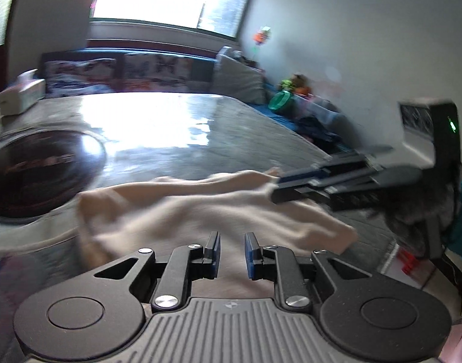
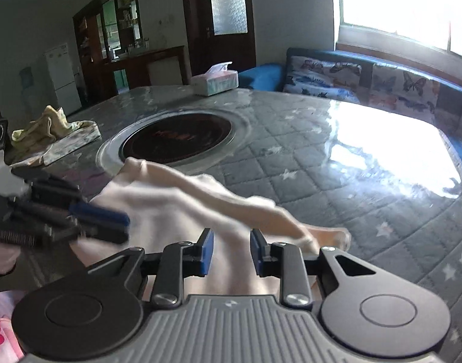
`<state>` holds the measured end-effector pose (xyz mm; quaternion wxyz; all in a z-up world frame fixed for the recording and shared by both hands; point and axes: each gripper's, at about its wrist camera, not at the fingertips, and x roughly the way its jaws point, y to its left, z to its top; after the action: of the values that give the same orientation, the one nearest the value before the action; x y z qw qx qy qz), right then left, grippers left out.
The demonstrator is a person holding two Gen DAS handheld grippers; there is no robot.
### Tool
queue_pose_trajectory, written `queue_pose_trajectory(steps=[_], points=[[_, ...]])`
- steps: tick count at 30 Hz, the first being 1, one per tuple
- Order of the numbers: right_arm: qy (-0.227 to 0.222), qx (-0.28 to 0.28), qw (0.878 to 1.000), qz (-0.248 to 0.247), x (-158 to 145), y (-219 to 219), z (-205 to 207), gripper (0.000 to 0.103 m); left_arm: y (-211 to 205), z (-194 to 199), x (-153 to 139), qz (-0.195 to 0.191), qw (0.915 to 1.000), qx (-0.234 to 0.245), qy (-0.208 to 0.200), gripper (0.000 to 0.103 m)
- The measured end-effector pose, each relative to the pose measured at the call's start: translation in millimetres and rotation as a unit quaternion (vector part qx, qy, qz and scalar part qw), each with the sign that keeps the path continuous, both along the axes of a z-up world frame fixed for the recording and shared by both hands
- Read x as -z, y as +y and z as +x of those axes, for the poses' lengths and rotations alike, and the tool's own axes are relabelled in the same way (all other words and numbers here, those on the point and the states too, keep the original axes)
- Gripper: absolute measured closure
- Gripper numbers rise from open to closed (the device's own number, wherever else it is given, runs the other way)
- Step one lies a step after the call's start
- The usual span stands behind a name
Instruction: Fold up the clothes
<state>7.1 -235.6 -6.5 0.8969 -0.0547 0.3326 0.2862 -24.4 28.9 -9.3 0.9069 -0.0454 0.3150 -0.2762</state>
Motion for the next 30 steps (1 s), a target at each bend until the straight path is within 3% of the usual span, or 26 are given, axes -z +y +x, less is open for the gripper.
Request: queue_pose_trajectory(steps=[6,15,21,30], points=[[0.02,0.006,1.0,0.0,13.2,0.8,-0.9,0.077,36.0,6.2,10.1,-0.007,0.998,-0.058,0.023,0.084],[0.004,0.005,1.0,0.002,4.9,4.5,4.9,0.072,34.0,31.3,-3.5,-0.016,0.9976,-0.067,-0.002,0.083],[-0.002,0.01,1.0,0.01,3.9,10.8,22.6,0.072,40.6,63.2,7.6,-0.017,0.9947,-0.098,0.024,0.083],[0.019,0.025,0.999,0.006,23.6,18.6,51.9,0.074,47.7,66.2,16.4,-0.009,0.994,-0.105,0.028,0.083]])
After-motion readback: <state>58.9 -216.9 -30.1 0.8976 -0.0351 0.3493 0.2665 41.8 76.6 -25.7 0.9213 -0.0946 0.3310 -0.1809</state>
